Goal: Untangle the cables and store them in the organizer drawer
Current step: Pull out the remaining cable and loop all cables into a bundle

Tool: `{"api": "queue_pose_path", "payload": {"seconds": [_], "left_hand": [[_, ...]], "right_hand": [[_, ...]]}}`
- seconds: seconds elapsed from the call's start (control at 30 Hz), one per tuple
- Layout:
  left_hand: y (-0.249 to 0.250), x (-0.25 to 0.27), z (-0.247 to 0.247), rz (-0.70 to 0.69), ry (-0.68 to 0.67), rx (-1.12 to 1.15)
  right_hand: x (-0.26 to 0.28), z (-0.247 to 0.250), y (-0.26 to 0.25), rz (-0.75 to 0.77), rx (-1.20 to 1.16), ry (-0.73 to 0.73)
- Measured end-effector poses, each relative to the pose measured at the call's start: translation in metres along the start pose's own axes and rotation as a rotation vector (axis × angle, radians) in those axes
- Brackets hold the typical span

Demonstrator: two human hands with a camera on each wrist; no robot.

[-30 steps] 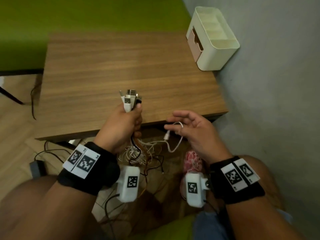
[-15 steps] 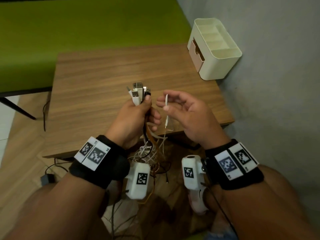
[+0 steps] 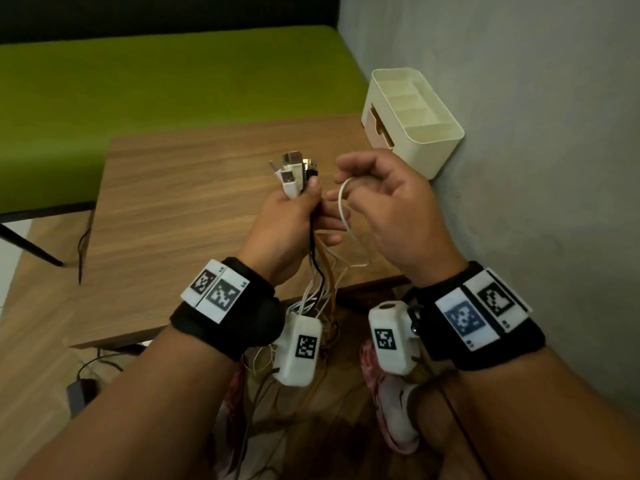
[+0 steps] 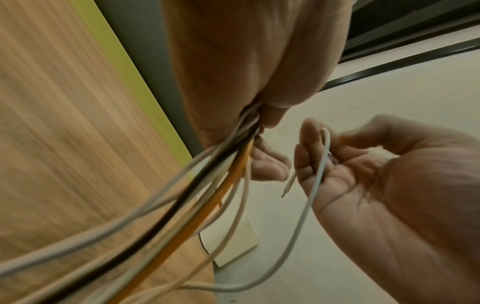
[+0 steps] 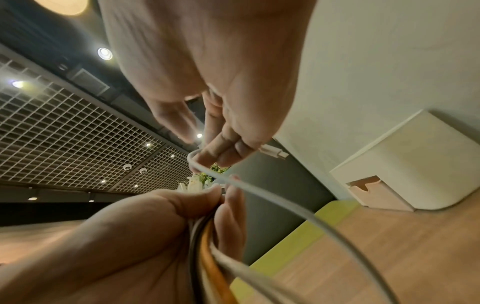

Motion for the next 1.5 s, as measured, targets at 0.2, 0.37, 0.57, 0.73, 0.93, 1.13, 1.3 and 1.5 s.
{"api": "queue_pose_path", "payload": {"seconds": [0.2,0.37,0.57,0.73,0.93,1.13,1.3,1.5], "left_hand": [[0.001,-0.012,-0.004,0.004,-0.014,0.091],[0.010,-0.017,0.007,-0.048,-0.051,0.230],[0.002,-0.019,0.003,-0.072,-0.011,0.158],[-0.006,-0.024,-0.004,-0.058,-0.008,0.100],[-0.015,-0.031,-0.011,-0.030,-0.085,0.126],[-0.012,-0.030,-0.011,-0.054,-0.152,0.176],[-0.013,-0.030,-0.008,-0.068,-0.148,0.135],[-0.012,-0.027,-0.006,-0.076,-0.144,0.042]], "right_hand": [[0.001,0.003,0.009,0.041,-0.119,0.042],[0.007,0.031,0.028,-0.049,0.063,0.068],[0.003,0.064,0.041,-0.242,0.212,0.151],[0.004,0.054,0.034,-0.131,0.084,0.182],[0.009,0.027,0.034,-0.057,0.014,0.093],[0.010,0.020,0.039,-0.046,0.097,0.015],[0.011,0.018,0.036,-0.054,0.102,-0.059],[0.010,0.024,0.036,-0.071,0.198,-0.122]]}}
Point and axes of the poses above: each hand's wrist, its own x-axis away from the middle knuckle, its own z-axis out of the back of the hand, y = z × x, the point moved 5 cm from there along -x, towards the middle knuckle, and after that the axes turned 15 degrees about z, right-handed, at the moved point
